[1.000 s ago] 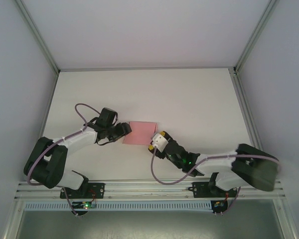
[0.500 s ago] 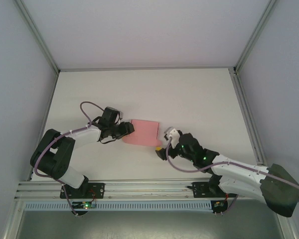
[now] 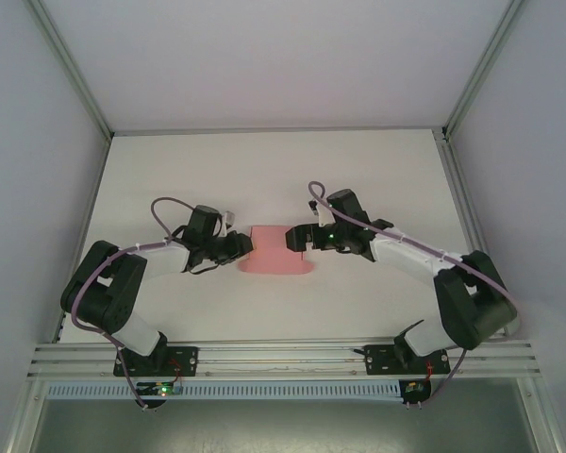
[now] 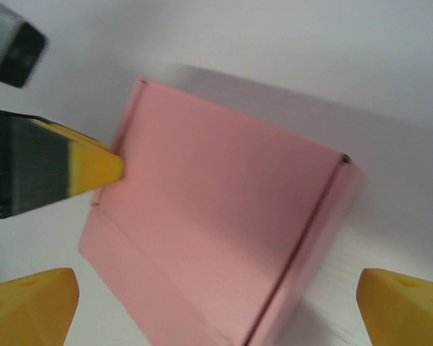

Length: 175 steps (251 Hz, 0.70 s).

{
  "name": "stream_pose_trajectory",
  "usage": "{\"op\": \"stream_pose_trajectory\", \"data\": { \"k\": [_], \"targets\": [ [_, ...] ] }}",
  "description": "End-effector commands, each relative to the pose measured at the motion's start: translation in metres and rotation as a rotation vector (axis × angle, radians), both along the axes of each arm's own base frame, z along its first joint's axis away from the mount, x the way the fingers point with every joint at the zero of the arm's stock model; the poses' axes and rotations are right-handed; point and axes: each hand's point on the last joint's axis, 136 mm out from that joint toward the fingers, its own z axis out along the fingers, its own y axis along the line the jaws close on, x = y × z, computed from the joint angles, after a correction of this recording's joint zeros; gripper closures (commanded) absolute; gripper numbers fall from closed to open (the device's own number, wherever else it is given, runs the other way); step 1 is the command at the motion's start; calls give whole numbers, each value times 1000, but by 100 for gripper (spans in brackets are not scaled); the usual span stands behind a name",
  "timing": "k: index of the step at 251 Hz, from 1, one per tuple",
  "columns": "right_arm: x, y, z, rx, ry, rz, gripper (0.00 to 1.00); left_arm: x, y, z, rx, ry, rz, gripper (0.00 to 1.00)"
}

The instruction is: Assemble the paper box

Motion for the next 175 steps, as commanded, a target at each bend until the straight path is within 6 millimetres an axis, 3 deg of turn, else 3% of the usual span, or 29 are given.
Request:
{"op": "stream_pose_trajectory", "data": {
  "k": [1,28,71,147,175],
  "targets": [
    [-13,0,-13,31,165,3,2,-30,18,-43,36,159,36,78],
    [-12,6,-20,62,221,16,2,-29,13,-38,-13,147,18,79],
    [-4,12,-30,124,265,-5,2,-31,26,-42,2,164,57,85],
    [0,34,-24,191,271,63,2,-31,29,-42,-12,158,47,86],
    [3,46,-13,268,254,86,12,-30,29,-39,1,147,36,85]
  ]
}}
